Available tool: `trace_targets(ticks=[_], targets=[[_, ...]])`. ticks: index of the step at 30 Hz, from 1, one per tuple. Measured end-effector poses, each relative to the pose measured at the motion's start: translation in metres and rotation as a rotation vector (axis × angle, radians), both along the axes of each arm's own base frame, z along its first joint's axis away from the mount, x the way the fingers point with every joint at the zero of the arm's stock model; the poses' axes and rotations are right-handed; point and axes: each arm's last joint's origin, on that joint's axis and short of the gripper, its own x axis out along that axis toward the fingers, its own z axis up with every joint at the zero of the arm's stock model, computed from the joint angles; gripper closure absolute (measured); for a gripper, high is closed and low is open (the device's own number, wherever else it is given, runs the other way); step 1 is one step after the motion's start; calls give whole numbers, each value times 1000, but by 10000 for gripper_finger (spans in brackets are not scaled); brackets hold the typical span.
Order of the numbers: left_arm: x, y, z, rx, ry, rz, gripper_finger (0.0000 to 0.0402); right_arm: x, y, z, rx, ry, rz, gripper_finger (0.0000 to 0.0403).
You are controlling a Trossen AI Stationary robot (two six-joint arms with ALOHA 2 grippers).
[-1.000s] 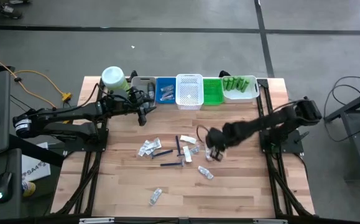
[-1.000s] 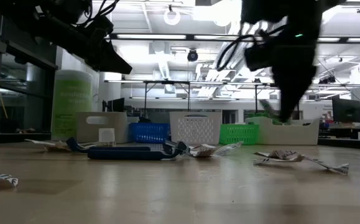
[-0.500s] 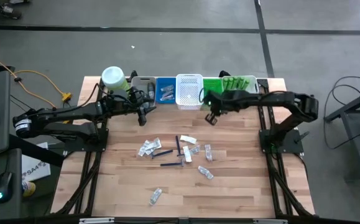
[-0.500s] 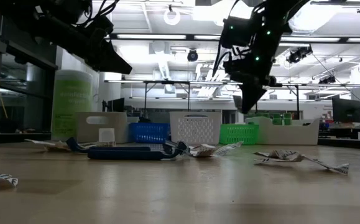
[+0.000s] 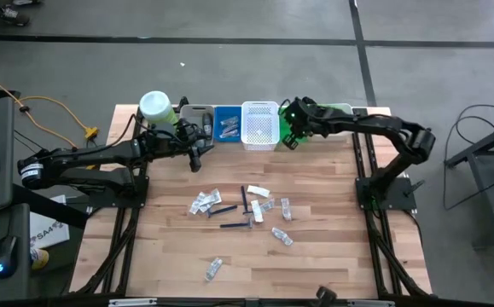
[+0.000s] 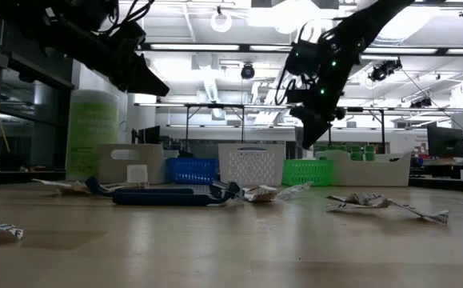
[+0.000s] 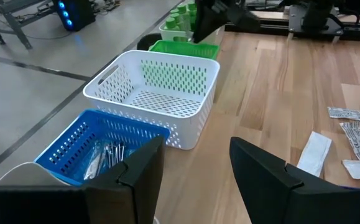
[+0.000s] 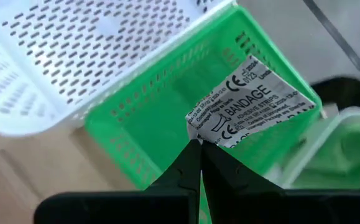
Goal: Pick & Place Travel size toiletries
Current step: Put the white bandage pack into the green bin
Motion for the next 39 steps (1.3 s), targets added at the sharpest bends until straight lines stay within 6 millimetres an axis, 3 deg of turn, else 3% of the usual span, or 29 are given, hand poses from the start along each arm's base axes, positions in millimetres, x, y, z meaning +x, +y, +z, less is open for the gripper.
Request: trace_targets(ticks=[10, 24, 31, 39], targets=[[0, 0, 0, -2, 5, 0, 217, 2, -6, -11, -20, 68, 95, 385], [0, 0, 0, -2, 5, 0, 217, -1, -4, -3, 3, 14, 20, 235], [0, 0, -1, -2, 7, 0, 217, -8, 17, 21, 133, -115, 7, 224], [0, 0, -1, -2, 7, 0, 217, 0, 62, 37, 324, -206, 272, 231]])
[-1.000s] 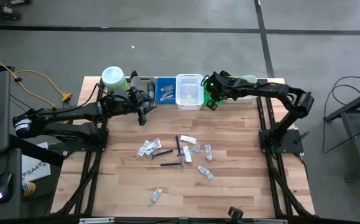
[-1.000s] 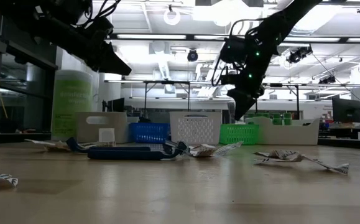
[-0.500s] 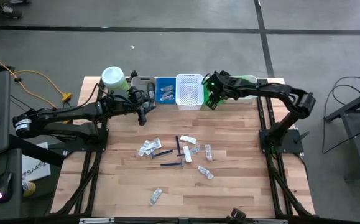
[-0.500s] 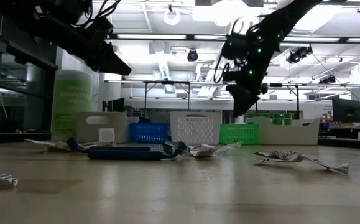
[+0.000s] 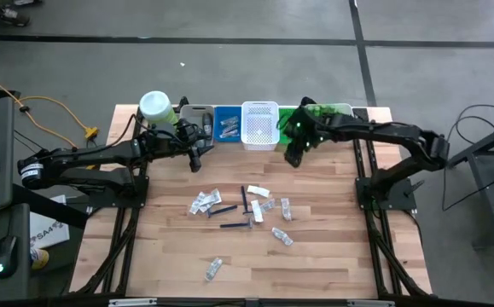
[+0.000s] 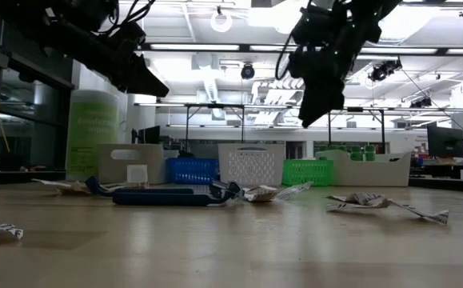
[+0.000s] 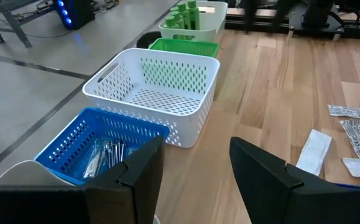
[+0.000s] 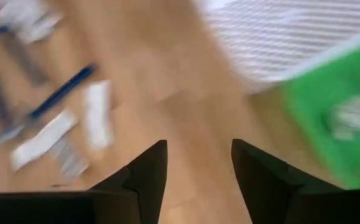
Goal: Pick & Place Travel size toiletries
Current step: Put the white bandage pack into the green bin
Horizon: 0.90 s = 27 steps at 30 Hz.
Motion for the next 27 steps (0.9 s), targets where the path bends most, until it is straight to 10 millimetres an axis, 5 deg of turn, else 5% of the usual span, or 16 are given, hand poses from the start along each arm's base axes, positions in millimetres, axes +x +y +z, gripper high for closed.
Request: trace_targets(ticks=[7, 14, 27], targets=[[0, 0, 0, 0, 0, 0, 217, 15, 60, -11, -43, 97, 301, 231], [0, 0, 0, 0, 0, 0, 217, 12, 109, -31, -96, 188, 311, 231], [0, 0, 0, 0, 0, 0, 217, 7, 142, -64, -205, 77, 377, 231]])
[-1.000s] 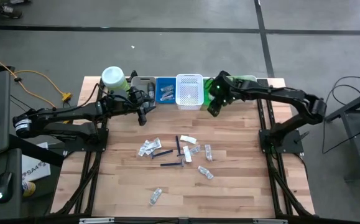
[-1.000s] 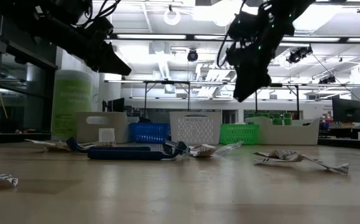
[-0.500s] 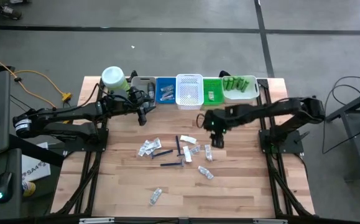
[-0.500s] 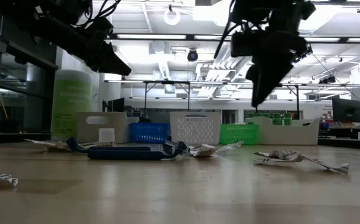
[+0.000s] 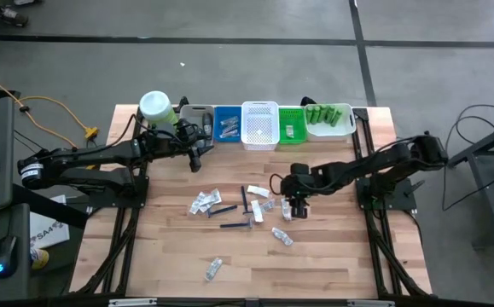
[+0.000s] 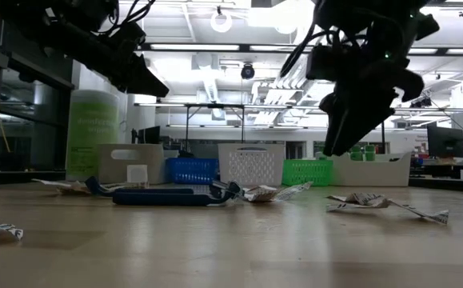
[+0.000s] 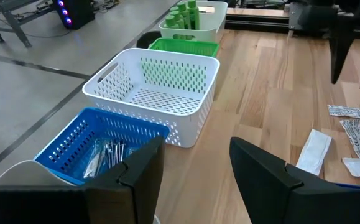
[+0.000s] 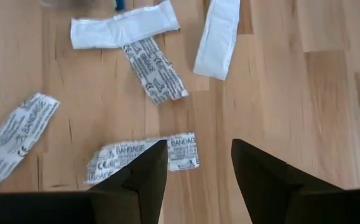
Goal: Pick & Place Travel size toiletries
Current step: Put the white bandage pack into the green bin
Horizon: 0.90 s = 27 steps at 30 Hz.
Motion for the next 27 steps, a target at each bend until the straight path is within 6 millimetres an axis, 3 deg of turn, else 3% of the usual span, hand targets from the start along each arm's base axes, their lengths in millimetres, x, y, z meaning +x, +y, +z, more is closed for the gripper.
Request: trace_targets(ticks=[10, 21, 27], targets=[[0, 0, 0, 0, 0, 0, 217, 1, 1, -32, -25, 60, 0, 231], [0, 0, 0, 1, 4, -1, 217, 10, 3, -49, 11, 90, 16, 232], [0, 0, 0, 1, 5, -1, 217, 10, 4, -58, 35, 129, 3, 264]])
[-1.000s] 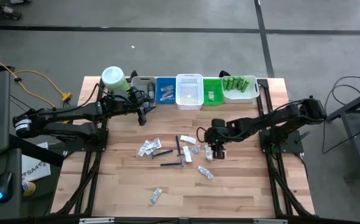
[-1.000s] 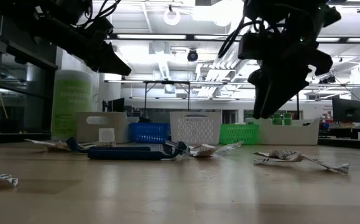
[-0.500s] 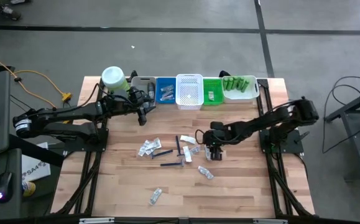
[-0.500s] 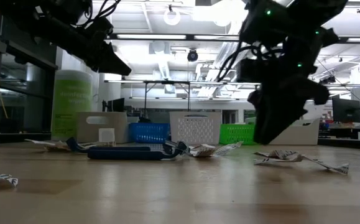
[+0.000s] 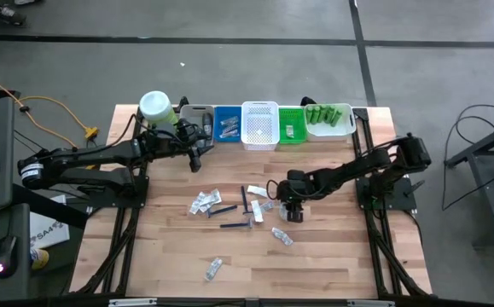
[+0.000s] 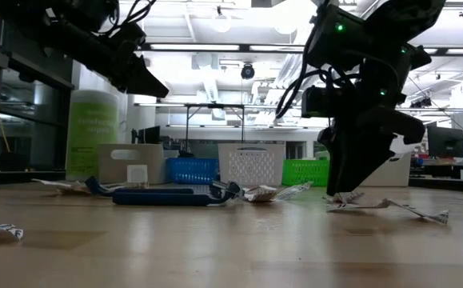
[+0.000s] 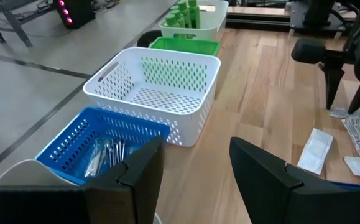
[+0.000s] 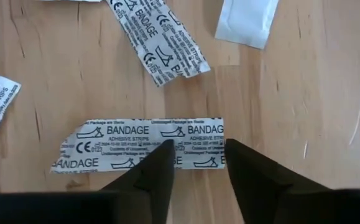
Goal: Pick & Place Travel size toiletries
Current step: Put the white bandage pack into the green bin
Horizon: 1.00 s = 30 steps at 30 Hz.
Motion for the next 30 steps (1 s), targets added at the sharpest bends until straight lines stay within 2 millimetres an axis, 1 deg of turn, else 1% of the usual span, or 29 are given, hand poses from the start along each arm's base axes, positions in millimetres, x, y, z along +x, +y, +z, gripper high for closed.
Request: trace_targets(ticks=[11, 14, 17, 19, 22, 23, 25, 28, 30], targets=[[0, 0, 0, 3, 3, -1, 217, -2, 0, -2, 35, 24, -19, 390], [0, 0, 0, 3, 3, -1, 217, -2, 0, 1, 36, 19, -22, 397], [0, 0, 0, 3, 2, -1, 217, -2, -4, 12, 29, 21, -36, 399], [0, 0, 0, 3, 3, -1, 217, -4, -10, 24, 4, 31, -55, 400], [0, 0, 0, 4, 1, -1, 217, -1, -23, 48, -92, -8, -111, 400], [0, 0, 0, 4, 0, -1, 217, -2, -27, 54, -126, -5, -127, 400], [0, 0, 0, 4, 0, -1, 217, -5, -37, 62, -195, 13, -144, 400], [0, 0, 0, 4, 0, -1, 217, -5, -55, 77, -277, -28, -186, 400], [0, 0, 0, 3, 0, -1, 217, -7, -67, 81, -338, -12, -208, 400]])
